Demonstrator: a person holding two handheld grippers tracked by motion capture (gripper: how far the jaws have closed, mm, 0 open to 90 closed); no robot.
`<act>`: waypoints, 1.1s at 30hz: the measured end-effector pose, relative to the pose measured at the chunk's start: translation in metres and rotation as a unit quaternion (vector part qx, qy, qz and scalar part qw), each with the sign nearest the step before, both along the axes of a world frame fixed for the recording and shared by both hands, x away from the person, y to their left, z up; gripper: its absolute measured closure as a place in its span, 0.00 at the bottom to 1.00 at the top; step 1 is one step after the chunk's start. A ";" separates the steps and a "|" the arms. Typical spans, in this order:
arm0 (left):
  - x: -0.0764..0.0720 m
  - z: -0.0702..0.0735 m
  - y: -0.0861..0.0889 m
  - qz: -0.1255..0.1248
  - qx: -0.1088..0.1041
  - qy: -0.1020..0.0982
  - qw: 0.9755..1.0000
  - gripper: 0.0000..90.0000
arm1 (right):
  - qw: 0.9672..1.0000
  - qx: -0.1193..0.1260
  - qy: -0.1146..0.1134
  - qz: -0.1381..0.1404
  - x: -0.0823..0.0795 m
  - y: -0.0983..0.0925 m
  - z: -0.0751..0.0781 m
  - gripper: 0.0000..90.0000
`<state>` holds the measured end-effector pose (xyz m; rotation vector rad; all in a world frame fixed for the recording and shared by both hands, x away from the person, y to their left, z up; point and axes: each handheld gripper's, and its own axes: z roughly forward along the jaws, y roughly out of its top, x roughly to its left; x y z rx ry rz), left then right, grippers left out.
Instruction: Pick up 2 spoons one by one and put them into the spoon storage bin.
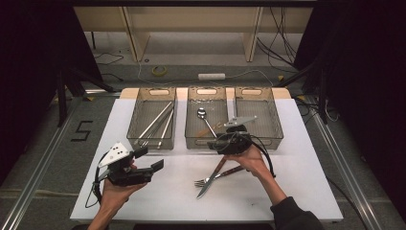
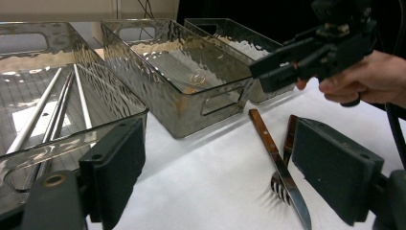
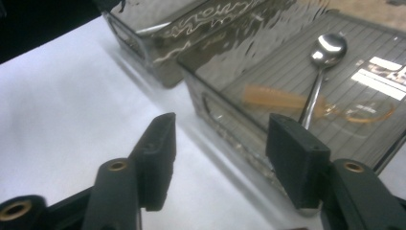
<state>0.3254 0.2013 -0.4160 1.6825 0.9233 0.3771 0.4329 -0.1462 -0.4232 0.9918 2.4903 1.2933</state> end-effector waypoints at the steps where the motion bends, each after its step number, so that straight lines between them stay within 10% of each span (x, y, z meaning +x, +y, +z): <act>1: 0.000 0.000 0.000 0.000 0.000 0.000 1.000 0.20 | 1.000 0.000 -0.001 0.000 -0.002 0.000 -0.002 0.46; 12: 0.000 0.000 -0.001 -0.002 -0.001 -0.001 1.000 0.20 | 1.000 -0.025 0.000 0.005 -0.005 0.003 -0.015 0.40; 33: 0.000 0.000 -0.002 -0.005 -0.003 0.002 1.000 0.20 | 0.997 -0.072 0.021 0.002 0.003 -0.001 -0.036 0.86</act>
